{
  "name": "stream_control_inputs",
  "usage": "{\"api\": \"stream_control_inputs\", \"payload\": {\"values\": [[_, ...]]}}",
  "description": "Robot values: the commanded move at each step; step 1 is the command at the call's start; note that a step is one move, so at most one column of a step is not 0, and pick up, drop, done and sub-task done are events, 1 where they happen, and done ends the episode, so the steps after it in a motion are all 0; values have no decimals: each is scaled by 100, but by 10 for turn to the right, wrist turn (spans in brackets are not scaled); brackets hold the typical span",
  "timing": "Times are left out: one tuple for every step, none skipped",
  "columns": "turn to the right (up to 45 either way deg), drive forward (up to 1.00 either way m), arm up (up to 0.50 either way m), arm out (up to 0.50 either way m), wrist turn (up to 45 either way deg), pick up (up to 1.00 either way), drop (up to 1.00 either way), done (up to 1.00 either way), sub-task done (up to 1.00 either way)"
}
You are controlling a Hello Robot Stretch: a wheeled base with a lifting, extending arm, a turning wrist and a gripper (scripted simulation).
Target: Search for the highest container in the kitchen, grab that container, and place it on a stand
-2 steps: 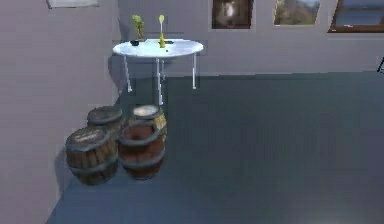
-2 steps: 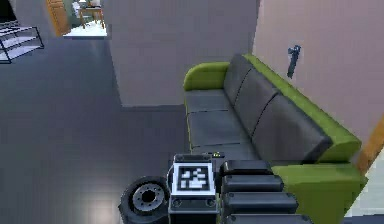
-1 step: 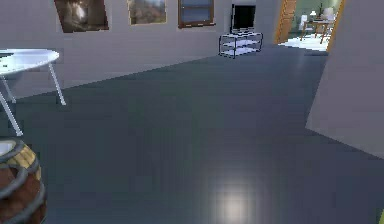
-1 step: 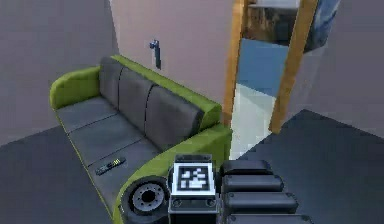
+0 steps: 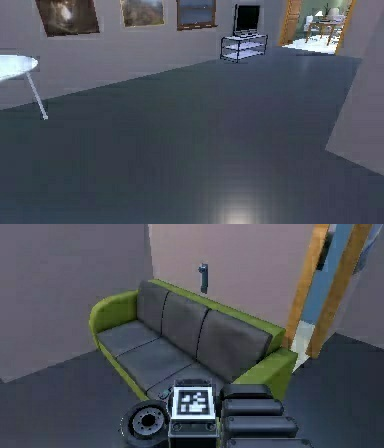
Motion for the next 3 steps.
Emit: {"api": "stream_control_inputs", "payload": {"values": [[180, 0, 0, 0, 0, 0, 0, 0, 0], [0, 100, 0, 0, 0, 0, 0, 0, 0], [0, 100, 0, 0, 0, 0, 0, 0, 0]]}}
